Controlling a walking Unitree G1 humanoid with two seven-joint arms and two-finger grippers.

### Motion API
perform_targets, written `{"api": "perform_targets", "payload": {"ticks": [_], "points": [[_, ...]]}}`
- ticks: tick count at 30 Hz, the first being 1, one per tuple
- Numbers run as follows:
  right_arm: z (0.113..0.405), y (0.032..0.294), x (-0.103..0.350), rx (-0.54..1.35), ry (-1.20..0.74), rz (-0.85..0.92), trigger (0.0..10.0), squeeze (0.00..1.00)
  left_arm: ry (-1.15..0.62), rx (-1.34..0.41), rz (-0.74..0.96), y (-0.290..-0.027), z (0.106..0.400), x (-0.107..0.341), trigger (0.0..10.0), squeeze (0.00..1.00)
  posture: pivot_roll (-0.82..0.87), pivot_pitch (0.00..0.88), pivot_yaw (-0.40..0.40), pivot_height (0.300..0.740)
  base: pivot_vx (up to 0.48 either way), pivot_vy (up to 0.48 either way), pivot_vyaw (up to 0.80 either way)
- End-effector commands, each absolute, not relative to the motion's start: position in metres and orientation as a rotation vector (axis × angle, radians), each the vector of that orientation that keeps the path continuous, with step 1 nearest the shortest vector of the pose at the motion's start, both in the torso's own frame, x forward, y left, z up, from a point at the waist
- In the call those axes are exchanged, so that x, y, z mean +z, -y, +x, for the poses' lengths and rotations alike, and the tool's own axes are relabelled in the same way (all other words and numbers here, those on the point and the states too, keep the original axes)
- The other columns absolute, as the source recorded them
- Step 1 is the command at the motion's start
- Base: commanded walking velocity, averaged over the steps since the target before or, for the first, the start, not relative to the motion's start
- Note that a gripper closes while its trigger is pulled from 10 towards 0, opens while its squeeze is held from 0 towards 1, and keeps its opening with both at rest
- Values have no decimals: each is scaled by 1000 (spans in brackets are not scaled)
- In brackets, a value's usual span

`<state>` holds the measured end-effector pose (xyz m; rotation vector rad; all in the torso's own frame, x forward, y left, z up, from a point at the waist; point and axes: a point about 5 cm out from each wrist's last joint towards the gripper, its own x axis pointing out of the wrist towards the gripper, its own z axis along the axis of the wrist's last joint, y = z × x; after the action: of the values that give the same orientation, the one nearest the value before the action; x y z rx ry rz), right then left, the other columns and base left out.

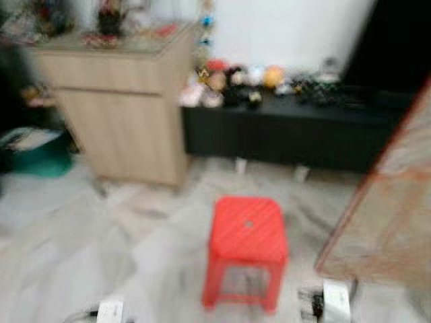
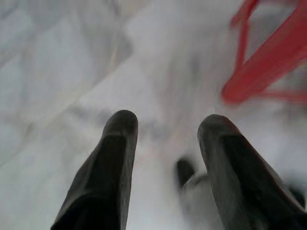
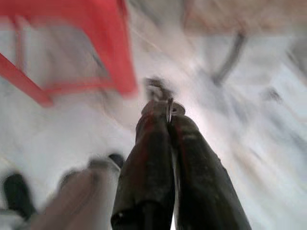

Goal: Hang keys on a hook

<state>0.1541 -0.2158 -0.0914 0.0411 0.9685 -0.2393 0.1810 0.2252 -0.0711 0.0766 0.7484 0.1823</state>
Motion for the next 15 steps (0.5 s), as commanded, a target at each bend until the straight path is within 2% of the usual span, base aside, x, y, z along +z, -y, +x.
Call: {"api": "perform_targets", "payload": {"ticks": [1, 15], "points": [[175, 215, -83, -223, -910, 30, 10000, 0, -803, 195, 68, -226, 167, -79, 10000, 0, 7, 0, -26, 740, 0, 0, -425], [185, 211, -79, -212, -893, 27, 10000, 0, -812, 184, 62, -224, 166, -80, 10000, 0, 9, 0, -31, 740, 0, -20, -30]]}}
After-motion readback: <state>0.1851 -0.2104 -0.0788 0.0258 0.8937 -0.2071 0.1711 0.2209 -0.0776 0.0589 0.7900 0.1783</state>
